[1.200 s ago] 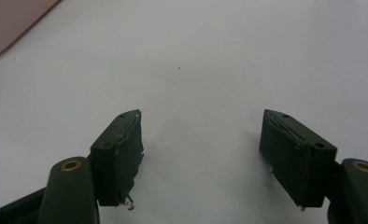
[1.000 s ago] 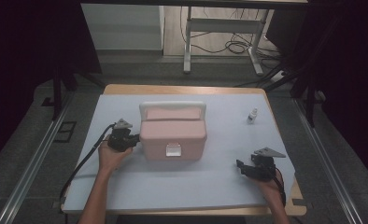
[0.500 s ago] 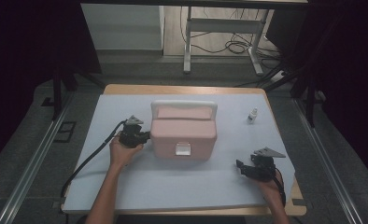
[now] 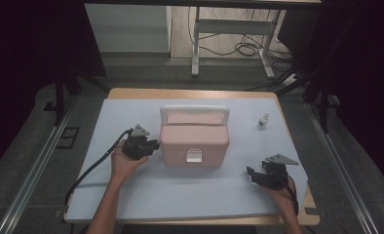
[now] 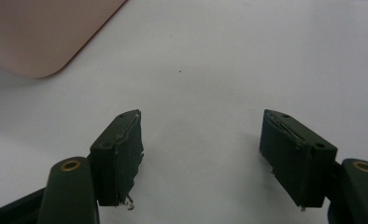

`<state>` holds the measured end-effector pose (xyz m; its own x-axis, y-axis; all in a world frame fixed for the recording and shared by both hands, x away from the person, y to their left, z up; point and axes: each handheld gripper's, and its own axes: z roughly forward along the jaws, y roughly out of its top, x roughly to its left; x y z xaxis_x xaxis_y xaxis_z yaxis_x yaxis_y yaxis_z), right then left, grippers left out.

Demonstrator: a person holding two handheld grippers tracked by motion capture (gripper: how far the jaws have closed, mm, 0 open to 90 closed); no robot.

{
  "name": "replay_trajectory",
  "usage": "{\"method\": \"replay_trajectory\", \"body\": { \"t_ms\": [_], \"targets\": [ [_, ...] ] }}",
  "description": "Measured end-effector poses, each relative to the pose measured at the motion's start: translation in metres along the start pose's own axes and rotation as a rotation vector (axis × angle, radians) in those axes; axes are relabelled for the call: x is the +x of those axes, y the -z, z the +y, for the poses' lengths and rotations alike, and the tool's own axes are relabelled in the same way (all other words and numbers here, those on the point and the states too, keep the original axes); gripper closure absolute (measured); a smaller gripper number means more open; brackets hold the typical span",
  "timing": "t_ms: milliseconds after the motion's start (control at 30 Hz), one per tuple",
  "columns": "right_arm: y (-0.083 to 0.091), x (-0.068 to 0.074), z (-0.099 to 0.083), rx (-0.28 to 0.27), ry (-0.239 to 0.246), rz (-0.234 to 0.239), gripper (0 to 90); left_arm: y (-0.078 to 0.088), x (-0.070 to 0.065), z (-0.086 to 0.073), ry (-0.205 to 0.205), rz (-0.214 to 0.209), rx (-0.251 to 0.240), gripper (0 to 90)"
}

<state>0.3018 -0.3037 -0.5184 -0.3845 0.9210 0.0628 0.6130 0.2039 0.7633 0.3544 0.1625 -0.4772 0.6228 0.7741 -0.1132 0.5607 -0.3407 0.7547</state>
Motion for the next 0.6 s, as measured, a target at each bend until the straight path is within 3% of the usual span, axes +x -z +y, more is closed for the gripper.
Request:
{"method": "replay_trajectory", "body": {
  "t_ms": [233, 300, 433, 600],
  "targets": [
    [0.004, -0.004, 0.002, -0.017, -0.011, 0.011, 29.5, 0.027, 0.003, -0.028, -0.01, -0.061, -0.002, 62.7],
    [0.004, -0.005, 0.002, -0.019, -0.011, 0.014, 29.2, 0.03, 0.004, -0.033, -0.027, -0.053, 0.02, 57.8],
    [0.003, -0.004, 0.003, -0.018, -0.006, 0.013, 29.1, 0.037, 0.006, -0.048, -0.015, -0.068, 0.028, 52.4],
    [0.002, -0.003, 0.002, -0.013, 0.001, 0.022, 29.8, 0.039, 0.008, -0.053, -0.024, -0.091, 0.037, 47.5]
  ]
}}
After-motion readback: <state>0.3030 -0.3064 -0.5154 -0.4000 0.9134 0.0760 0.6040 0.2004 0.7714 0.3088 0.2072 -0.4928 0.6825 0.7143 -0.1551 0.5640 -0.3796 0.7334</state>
